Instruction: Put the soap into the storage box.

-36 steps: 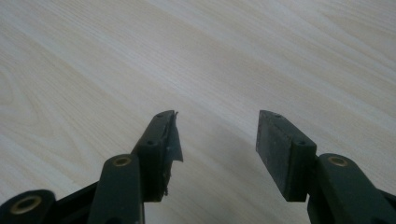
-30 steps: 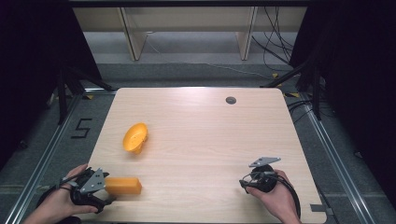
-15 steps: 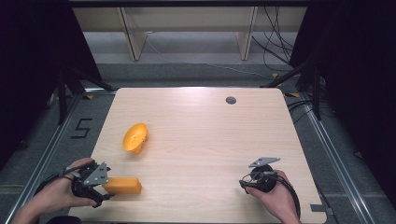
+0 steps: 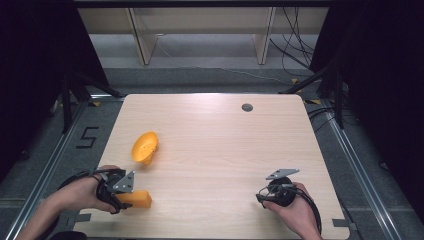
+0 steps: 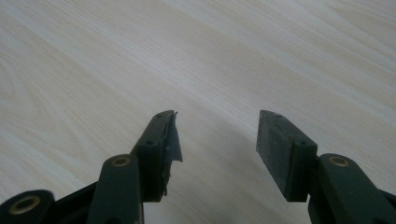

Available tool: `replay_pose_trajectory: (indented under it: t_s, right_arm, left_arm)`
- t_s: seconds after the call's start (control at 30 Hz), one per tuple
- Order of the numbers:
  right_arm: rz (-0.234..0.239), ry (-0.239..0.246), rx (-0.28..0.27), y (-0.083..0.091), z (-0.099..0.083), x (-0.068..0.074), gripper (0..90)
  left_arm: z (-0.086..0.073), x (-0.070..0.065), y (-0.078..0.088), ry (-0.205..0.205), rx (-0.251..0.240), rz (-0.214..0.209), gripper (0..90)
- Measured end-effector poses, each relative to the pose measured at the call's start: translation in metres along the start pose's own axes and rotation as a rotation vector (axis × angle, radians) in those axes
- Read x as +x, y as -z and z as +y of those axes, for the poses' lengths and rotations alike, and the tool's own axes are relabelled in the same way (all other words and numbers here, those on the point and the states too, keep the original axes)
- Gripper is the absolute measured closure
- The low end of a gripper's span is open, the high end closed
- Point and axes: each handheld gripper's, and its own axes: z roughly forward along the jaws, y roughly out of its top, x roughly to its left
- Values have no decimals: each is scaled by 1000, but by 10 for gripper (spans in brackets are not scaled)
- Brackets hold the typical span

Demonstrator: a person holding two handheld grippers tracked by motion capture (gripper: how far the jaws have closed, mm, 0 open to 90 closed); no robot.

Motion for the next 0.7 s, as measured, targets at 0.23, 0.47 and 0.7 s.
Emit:
replay_pose_trajectory:
  t_s: [0.23, 0.47, 0.7]
  right_arm:
    - [2, -1, 6, 0, 0, 0, 476]
    - [1, 0, 5, -1, 0, 0, 476]
    - [0, 1, 3, 0, 0, 0, 476]
  left_arm:
    - [4, 4, -10, 9, 45, -60, 469]
    - [6, 3, -11, -1, 66, -96, 585]
    - [4, 1, -10, 53, 60, -97, 602]
